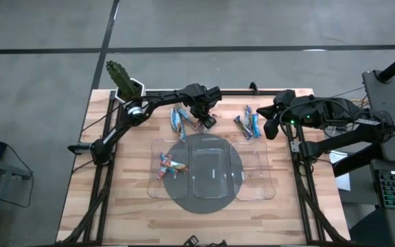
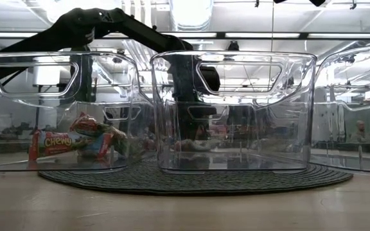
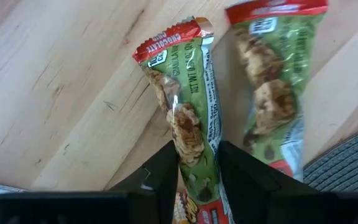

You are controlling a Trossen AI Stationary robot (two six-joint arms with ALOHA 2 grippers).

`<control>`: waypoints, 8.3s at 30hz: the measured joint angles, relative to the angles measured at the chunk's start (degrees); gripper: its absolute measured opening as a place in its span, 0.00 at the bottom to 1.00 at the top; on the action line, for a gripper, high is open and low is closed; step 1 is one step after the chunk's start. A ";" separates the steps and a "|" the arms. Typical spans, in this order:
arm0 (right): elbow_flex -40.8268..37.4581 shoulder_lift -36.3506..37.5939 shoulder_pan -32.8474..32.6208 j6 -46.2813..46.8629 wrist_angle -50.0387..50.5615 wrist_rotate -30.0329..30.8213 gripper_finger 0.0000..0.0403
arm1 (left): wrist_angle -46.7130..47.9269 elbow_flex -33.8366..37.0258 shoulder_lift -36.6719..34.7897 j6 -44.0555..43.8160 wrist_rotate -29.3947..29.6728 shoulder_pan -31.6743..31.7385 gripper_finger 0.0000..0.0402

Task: Pick and place Granola Bars by type
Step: Put the red granola bar into the left transparent bin

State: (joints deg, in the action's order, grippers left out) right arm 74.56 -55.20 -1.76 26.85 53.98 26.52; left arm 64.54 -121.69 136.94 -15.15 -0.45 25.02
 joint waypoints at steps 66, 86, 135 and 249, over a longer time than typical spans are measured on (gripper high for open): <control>-0.02 -0.09 0.02 0.20 -0.31 0.09 0.02 | 25.48 -4.65 -33.44 11.38 -11.62 -20.72 0.12; -0.02 -0.09 0.02 1.68 -0.57 0.09 0.02 | 18.20 29.96 -40.57 24.73 -11.49 -25.57 0.12; -0.02 -0.09 0.02 2.99 -0.42 0.12 0.02 | 5.05 41.27 -40.57 27.07 -10.11 -25.57 0.29; 32.02 -63.32 29.53 30.93 4.60 -26.34 0.75 | -24.67 53.44 -88.17 4.89 13.23 -16.39 0.00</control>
State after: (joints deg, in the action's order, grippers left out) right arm 106.59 -118.52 27.77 57.78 58.57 0.19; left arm 39.87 -68.25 48.77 -10.26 12.78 8.62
